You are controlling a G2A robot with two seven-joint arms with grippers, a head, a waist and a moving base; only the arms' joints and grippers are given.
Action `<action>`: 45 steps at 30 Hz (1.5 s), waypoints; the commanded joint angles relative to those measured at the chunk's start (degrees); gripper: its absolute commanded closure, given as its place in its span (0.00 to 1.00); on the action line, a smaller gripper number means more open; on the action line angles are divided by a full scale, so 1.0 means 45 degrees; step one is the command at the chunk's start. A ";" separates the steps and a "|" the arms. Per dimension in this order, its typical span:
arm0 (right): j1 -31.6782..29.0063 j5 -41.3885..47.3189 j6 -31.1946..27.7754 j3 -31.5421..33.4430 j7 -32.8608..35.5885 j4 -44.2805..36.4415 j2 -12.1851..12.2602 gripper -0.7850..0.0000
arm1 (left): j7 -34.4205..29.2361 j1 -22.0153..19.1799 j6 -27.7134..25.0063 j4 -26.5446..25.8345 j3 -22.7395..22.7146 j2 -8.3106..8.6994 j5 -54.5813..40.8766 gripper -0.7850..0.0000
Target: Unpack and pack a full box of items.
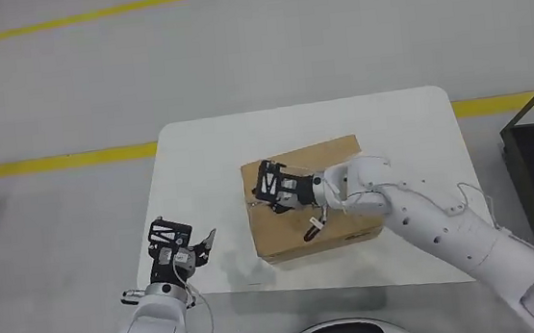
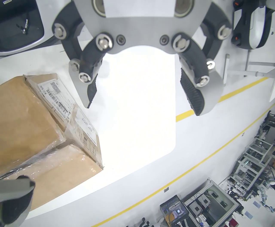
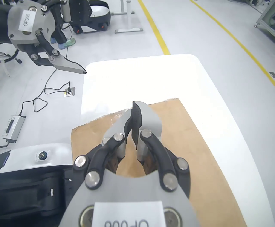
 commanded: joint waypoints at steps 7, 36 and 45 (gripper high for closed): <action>0.0890 -0.0039 0.0019 -0.1282 -0.0864 0.2525 -0.0929 1.00 | 0.0001 -0.0004 -0.0004 0.0003 0.0004 0.0000 0.0002 0.00; -0.3192 -0.1039 -0.0492 0.4707 0.0361 -0.0502 0.1305 1.00 | 0.0001 -0.0004 -0.0004 0.0003 0.0004 0.0000 0.0002 0.00; -0.5983 -0.0813 0.0637 0.8978 0.0316 -0.3283 0.2224 1.00 | 0.0001 -0.0004 -0.0004 0.0003 0.0004 0.0000 0.0002 0.00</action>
